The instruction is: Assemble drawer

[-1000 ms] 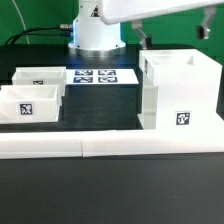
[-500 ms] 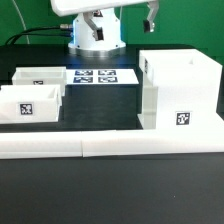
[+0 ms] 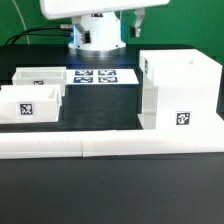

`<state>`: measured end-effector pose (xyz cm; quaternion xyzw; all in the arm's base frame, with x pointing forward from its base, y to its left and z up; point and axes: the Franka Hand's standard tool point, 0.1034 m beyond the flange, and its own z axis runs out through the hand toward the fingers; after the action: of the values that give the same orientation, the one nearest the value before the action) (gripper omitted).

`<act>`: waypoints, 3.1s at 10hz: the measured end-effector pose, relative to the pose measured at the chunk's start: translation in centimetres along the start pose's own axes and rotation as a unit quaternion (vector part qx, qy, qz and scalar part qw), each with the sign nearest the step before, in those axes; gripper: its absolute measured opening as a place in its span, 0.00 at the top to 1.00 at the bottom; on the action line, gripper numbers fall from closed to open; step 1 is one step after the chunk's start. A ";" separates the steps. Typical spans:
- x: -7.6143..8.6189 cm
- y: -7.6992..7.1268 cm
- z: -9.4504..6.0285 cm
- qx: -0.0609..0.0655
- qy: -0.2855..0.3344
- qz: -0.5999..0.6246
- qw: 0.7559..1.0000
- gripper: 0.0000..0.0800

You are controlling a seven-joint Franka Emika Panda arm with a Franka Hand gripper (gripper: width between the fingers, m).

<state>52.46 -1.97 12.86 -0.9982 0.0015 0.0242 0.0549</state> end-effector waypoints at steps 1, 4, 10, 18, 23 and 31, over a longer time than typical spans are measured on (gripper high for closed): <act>-0.7 1.8 0.8 -0.006 0.004 -0.001 1.000 0.19; -1.1 3.3 2.2 -0.012 0.012 -0.012 1.000 0.19; -1.6 5.0 3.8 -0.022 0.013 -0.009 1.000 0.19; -2.6 7.8 8.8 -0.045 0.012 -0.041 0.998 0.19; -3.2 8.9 10.1 -0.050 0.010 -0.048 0.998 0.19; -3.1 8.8 11.5 -0.061 0.022 -0.054 0.996 0.49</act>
Offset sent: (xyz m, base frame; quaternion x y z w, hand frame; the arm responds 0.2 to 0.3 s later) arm 0.0000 0.0000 0.0000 0.0000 0.0000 0.0000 1.0000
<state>48.80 -9.43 0.68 -0.9986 -0.0530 -0.0005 -0.0050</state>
